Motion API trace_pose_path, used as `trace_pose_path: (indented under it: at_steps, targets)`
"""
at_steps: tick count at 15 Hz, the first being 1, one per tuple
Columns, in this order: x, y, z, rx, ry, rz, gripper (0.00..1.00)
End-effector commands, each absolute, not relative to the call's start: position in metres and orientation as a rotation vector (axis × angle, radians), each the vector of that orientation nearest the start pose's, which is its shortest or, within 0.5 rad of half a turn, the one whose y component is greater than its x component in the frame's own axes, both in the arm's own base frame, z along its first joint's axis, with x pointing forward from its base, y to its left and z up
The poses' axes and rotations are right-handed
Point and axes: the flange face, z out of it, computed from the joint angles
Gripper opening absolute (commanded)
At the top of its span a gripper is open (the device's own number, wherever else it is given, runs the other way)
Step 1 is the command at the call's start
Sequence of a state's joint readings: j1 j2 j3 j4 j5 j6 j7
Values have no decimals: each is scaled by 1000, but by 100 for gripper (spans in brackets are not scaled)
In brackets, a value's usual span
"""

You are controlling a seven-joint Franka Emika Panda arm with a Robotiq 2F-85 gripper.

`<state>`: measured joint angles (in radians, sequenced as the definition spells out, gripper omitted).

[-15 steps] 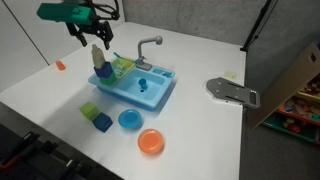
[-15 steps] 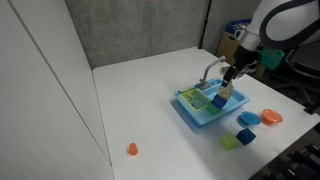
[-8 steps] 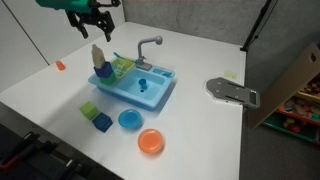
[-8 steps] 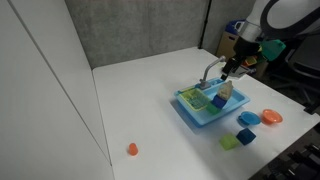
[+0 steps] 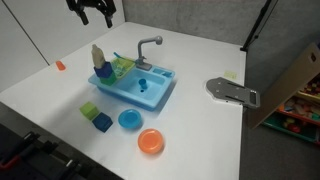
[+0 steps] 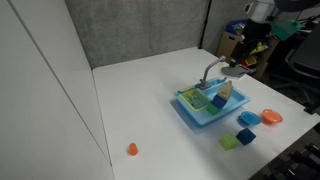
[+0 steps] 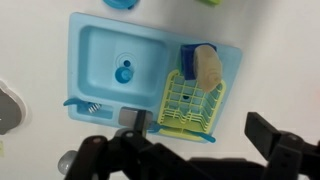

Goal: Put the blue building block on top of the green building block, remove the bottle from the sink and put it on top of the blue building block

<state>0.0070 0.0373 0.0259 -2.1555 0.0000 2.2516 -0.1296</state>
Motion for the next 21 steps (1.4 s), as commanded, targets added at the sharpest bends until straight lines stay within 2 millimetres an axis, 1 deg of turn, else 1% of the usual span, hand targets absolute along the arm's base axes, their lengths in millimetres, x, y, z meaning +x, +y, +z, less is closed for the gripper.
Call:
trace_pose_path:
  at_steps: [1,5,10,11,15,18,20,21]
  targets:
    - [534,6,421,-3171,-202,-72,100]
    - [510,-11,456,-3168,-150,-54,100]
    - [479,-39,506,-3185,-31,-86,100]
    - [474,-43,514,-3182,-15,-84,100]
    - [449,-61,549,-3126,33,-26,100]
    - [440,-65,564,-3090,59,28,100]
    - [437,-65,565,-3078,67,53,100]
    - [437,-65,563,-3070,55,53,100]
